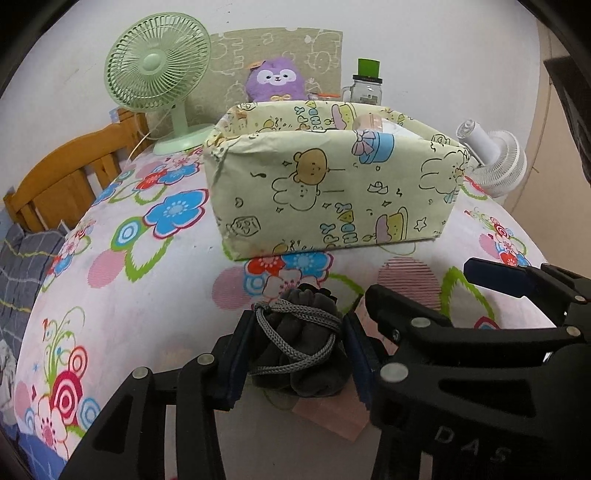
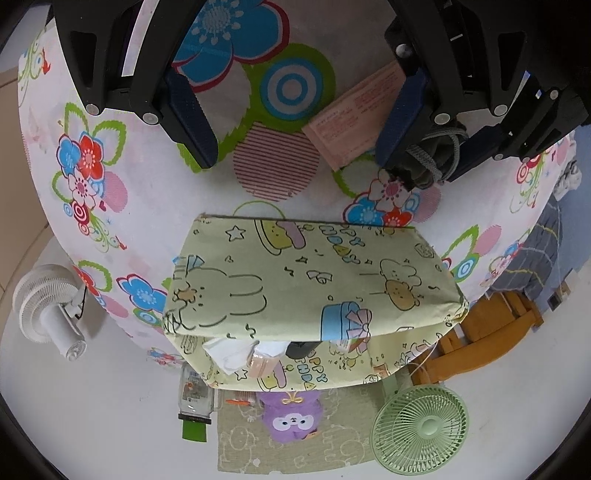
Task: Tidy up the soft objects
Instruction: 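Move both tools down toward the grey pouch and pink packet on the table, then grasp the grey drawstring pouch with the left tool while the right tool grasps the pink packet, then carry the grey pouch over the box with the left tool while the right tool carries the pink packet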
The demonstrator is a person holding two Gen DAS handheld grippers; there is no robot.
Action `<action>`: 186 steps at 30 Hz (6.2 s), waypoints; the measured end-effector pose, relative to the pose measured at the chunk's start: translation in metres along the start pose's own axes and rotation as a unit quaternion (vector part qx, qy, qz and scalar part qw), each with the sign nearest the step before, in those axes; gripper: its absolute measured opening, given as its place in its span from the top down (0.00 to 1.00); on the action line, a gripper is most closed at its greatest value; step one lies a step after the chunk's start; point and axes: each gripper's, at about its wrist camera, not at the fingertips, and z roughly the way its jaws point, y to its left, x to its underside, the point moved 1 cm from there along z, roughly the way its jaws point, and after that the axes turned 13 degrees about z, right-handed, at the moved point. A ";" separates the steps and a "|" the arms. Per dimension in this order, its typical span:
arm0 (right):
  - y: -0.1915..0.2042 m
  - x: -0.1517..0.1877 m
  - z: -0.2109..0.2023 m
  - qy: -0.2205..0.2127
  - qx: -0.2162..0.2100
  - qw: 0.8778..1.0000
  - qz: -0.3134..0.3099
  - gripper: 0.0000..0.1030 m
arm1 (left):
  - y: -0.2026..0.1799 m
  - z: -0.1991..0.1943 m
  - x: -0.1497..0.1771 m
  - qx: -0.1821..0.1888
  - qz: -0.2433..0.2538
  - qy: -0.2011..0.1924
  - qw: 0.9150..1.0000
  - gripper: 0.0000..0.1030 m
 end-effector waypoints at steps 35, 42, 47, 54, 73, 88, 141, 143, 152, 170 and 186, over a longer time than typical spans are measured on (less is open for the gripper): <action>0.002 0.035 -0.009 0.049 -0.008 0.997 0.062 0.32 | 0.001 -0.021 0.027 -0.006 0.014 -0.005 1.000 0.54; 0.012 0.033 -0.002 0.056 -0.011 0.997 0.060 0.52 | 0.004 -0.018 0.026 -0.001 0.011 -0.005 1.000 0.54; 0.018 0.029 0.004 0.052 -0.013 0.998 0.039 0.60 | 0.004 -0.014 0.024 -0.004 0.013 -0.005 1.000 0.54; 0.023 0.017 0.015 0.049 -0.029 0.998 0.029 0.70 | 0.011 -0.003 0.015 -0.004 0.000 -0.002 1.000 0.54; 0.028 0.020 0.011 0.047 -0.026 0.998 -0.020 0.44 | 0.013 -0.013 0.025 -0.010 0.008 -0.001 1.000 0.54; 0.037 0.029 0.012 0.046 -0.011 0.999 -0.025 0.60 | 0.013 -0.011 0.031 -0.013 0.003 0.005 1.000 0.54; 0.012 -0.042 -0.089 -0.078 -0.013 0.997 0.001 0.62 | -0.011 -0.080 -0.059 -0.004 0.014 -0.089 0.996 0.56; 0.012 -0.046 -0.092 -0.082 -0.013 0.997 0.001 0.62 | -0.010 -0.083 -0.063 -0.005 0.015 -0.094 0.995 0.56; 0.013 -0.064 -0.108 -0.104 -0.016 0.994 0.000 0.62 | -0.009 -0.095 -0.082 -0.011 0.020 -0.116 0.993 0.56; 0.016 -0.103 -0.112 -0.123 -0.025 0.992 -0.004 0.62 | 0.005 -0.091 -0.118 -0.011 0.011 -0.139 0.990 0.56; 0.016 -0.126 -0.085 -0.108 -0.030 0.994 0.001 0.62 | 0.015 -0.056 -0.140 -0.015 -0.001 -0.119 0.993 0.56</action>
